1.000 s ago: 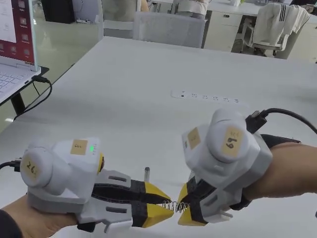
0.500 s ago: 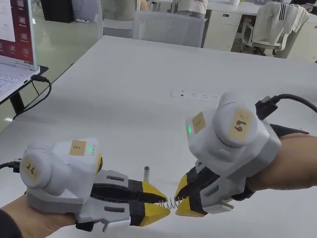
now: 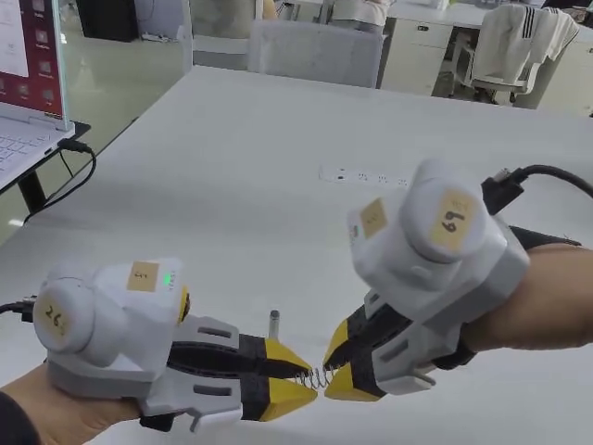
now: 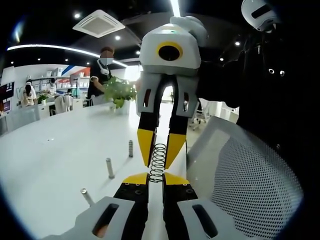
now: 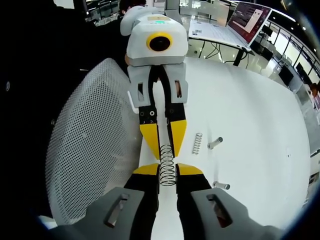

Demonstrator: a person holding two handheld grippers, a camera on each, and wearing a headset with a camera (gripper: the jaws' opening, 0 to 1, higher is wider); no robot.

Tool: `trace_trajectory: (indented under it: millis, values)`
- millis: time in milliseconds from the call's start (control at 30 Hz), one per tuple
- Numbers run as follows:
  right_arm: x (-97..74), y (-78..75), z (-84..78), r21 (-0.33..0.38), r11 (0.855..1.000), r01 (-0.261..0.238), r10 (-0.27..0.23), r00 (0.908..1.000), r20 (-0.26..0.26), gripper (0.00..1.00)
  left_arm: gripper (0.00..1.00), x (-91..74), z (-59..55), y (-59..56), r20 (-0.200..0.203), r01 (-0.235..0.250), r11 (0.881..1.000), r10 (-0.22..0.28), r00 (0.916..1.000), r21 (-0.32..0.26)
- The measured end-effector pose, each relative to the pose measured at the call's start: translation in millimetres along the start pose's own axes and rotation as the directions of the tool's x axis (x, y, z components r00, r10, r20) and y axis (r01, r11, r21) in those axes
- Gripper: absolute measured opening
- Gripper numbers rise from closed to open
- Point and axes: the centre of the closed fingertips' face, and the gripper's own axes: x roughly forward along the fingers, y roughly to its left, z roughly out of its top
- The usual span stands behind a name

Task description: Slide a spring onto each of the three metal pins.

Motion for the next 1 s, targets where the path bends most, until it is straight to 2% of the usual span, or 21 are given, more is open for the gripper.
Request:
trace_trajectory:
  millis: [467,600,1000]
  values:
    - [5.3,-1.9,-10.8,0.010,1.000,-0.001,0.001,1.0000,-0.009,0.13,0.02,-3.5,3.5,2.2,0.007,-0.009,1.000,0.009,0.9999,0.002]
    - [5.1,-2.6,-12.1,0.012,1.000,0.006,-0.006,0.9999,-0.013,0.09,0.02,-3.4,2.3,2.2,0.004,-0.010,1.000,0.010,0.9999,-0.002]
    - [-2.8,-2.9,1.2,-0.003,0.999,0.033,-0.033,0.9994,0.010,0.09,0.02,-3.3,2.5,4.1,0.009,-0.017,1.000,0.017,0.9998,-0.007]
